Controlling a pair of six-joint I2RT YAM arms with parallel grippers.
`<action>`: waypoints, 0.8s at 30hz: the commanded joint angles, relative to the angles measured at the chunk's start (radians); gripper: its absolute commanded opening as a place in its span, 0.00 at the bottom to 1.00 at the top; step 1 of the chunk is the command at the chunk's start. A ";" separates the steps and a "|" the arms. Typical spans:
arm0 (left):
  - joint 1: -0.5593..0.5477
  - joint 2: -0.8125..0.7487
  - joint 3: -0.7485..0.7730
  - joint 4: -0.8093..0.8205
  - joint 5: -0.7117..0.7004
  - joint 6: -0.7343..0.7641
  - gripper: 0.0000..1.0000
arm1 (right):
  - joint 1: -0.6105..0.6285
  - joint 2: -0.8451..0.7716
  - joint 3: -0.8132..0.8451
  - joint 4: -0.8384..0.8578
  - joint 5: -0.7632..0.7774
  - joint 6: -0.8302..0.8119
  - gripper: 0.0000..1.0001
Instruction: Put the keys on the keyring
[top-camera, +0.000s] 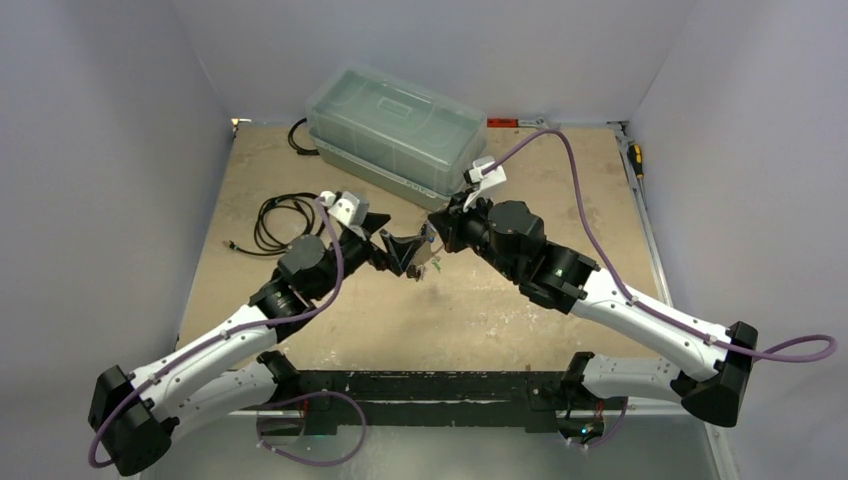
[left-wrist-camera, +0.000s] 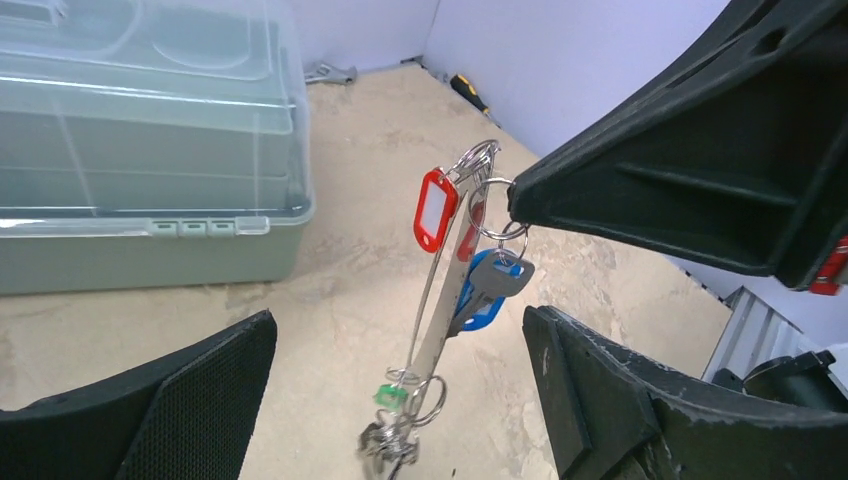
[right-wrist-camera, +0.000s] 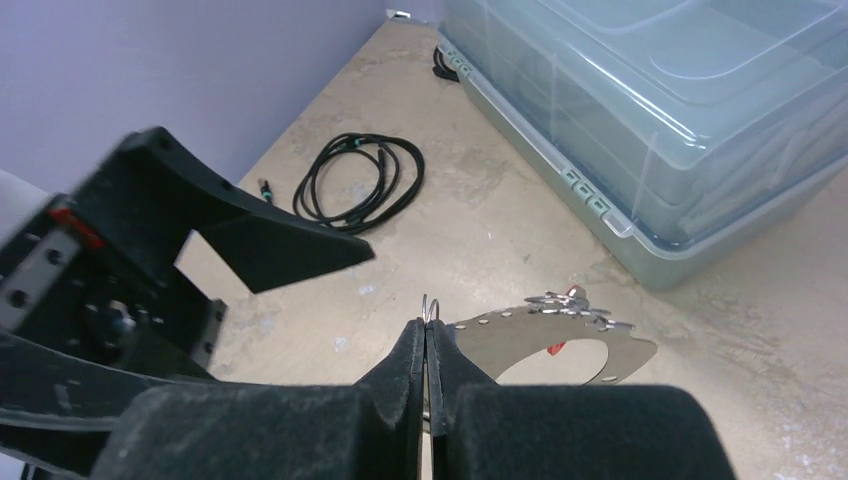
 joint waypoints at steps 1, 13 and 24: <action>-0.029 0.049 0.001 0.214 -0.006 -0.020 0.95 | 0.000 -0.024 0.030 0.104 0.028 0.037 0.00; -0.078 0.204 0.017 0.365 0.052 0.041 0.86 | -0.001 -0.034 0.038 0.112 0.010 0.028 0.00; -0.081 0.259 -0.007 0.494 -0.025 0.043 0.59 | -0.001 -0.071 0.015 0.124 0.001 0.036 0.00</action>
